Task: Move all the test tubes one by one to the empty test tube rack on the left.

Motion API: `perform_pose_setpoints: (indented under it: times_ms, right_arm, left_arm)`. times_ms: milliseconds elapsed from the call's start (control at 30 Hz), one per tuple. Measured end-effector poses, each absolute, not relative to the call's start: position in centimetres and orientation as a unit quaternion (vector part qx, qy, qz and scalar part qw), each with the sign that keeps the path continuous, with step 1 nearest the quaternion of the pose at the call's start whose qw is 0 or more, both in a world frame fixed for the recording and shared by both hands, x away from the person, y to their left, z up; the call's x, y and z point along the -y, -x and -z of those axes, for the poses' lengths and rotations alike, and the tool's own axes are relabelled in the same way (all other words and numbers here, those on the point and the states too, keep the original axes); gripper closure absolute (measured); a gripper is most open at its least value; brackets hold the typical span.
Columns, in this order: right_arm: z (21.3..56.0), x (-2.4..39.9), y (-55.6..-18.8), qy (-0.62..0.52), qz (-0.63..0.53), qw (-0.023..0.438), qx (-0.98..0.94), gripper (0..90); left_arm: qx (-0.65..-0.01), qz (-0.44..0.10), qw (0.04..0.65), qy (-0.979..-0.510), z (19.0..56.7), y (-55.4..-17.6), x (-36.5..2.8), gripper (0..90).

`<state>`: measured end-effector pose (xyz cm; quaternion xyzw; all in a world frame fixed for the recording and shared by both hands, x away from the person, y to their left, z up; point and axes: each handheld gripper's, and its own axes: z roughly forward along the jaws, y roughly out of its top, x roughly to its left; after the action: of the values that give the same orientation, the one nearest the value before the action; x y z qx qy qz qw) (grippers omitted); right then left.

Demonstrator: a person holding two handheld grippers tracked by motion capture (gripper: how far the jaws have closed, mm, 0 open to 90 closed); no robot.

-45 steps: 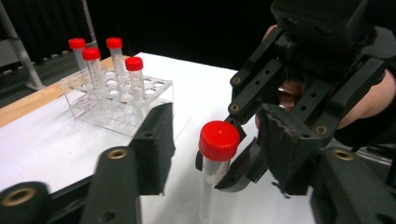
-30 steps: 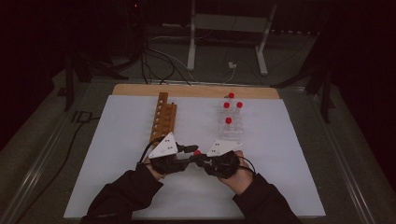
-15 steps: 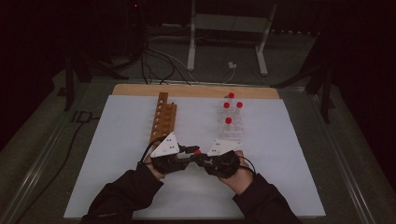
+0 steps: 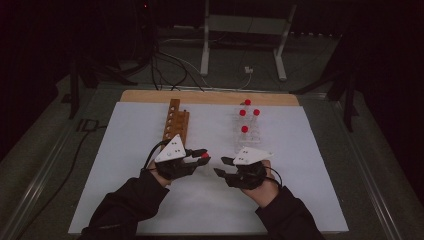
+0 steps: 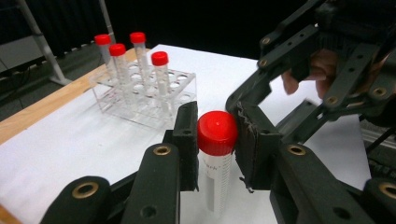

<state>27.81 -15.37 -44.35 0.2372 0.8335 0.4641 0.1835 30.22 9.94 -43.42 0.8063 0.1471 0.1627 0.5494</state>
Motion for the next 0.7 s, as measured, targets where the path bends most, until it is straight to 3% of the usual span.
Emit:
perform_pose_setpoints:
  times_ms: [700]
  right_arm:
    - [44.2, 17.9, -27.6, -0.270, -0.530, 0.183, -0.782, 2.8]
  left_arm:
    - [-0.196, -0.206, 0.539, -0.793, 40.4, -33.8, -13.1, 72.2]
